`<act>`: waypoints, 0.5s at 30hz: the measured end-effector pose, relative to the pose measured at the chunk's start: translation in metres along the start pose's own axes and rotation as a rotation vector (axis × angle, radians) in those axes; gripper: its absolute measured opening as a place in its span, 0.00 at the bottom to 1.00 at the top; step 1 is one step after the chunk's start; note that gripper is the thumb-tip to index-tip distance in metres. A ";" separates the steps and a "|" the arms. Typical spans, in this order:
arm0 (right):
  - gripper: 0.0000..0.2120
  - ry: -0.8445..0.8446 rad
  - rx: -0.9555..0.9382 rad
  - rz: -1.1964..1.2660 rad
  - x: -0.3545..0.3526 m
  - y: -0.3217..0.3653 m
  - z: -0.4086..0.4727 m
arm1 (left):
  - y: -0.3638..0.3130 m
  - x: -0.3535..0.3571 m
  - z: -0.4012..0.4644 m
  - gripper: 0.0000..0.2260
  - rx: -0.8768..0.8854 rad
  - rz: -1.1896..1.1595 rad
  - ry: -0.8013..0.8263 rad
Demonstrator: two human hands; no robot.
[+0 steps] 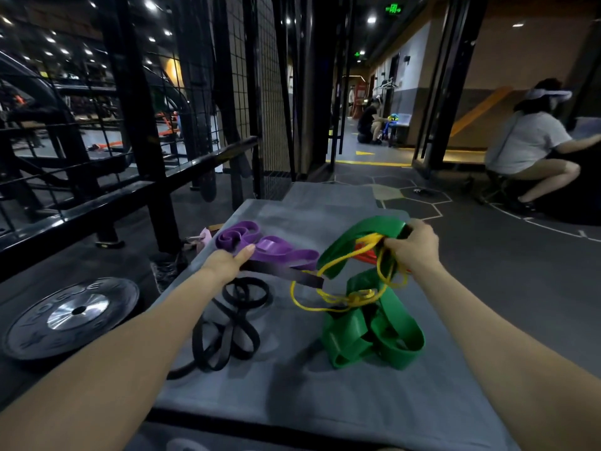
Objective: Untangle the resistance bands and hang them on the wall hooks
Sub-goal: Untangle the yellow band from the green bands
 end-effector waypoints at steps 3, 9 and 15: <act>0.25 0.264 0.144 -0.354 0.037 -0.033 -0.003 | -0.011 -0.011 -0.013 0.28 -0.048 -0.049 -0.060; 0.28 0.395 -0.075 -0.608 0.071 0.015 -0.009 | -0.037 -0.038 -0.020 0.28 -0.044 -0.079 -0.091; 0.32 0.549 -0.394 -0.569 0.128 0.102 -0.043 | -0.091 -0.057 -0.031 0.24 0.030 -0.075 -0.094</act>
Point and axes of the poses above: each hand's wrist, its own z-axis towards the middle knuckle, its own x-axis out of the palm, y = z × x, the point moved 9 cm from there along z, towards the middle knuckle, and after that the axes turned 9 degrees about y, right-handed, at the moved point
